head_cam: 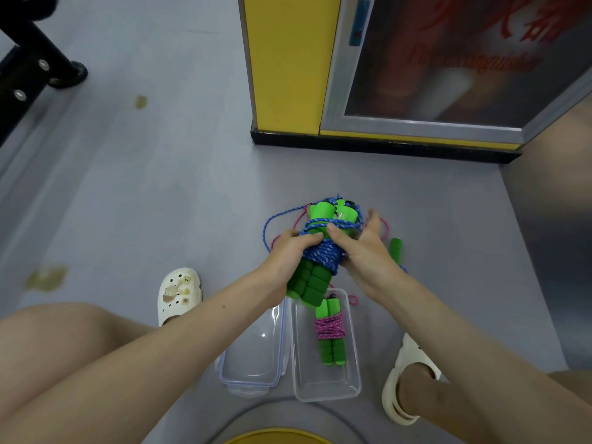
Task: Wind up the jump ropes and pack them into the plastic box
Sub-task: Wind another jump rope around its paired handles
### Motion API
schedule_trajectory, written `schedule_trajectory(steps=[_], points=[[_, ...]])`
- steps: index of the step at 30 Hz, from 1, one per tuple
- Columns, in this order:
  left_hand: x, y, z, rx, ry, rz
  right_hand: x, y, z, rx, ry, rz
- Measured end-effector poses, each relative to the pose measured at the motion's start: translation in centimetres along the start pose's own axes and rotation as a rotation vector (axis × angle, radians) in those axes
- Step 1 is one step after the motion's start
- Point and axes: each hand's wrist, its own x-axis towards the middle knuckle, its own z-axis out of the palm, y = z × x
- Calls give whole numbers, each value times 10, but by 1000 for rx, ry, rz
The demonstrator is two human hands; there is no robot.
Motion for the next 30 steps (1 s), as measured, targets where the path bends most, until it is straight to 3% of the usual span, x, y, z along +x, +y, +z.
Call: schedule_trajectory(steps=[4,7,10,12,14,18,23,30], points=[[2,-2,2,1,51,27,-6,8,2,-89,-81,26],[10,-5,6,44,86,47,-3,10,-1,-154,-43,-6],[21,-6,4,569,279,352,-3,8,-4,-242,-30,-5],[23,-4,-2,715,269,530,-4,11,-5,-208,-40,15],[21,0,-6,751,201,527,-4,11,-4,-219,-50,9],[19,5,-9,969,218,550,-2,9,-4,-295,-18,-37],[18,7,-9,1005,142,530,-3,9,-3,-410,-28,-71],[19,9,-7,708,93,330,-2,3,-2,-455,9,-107]])
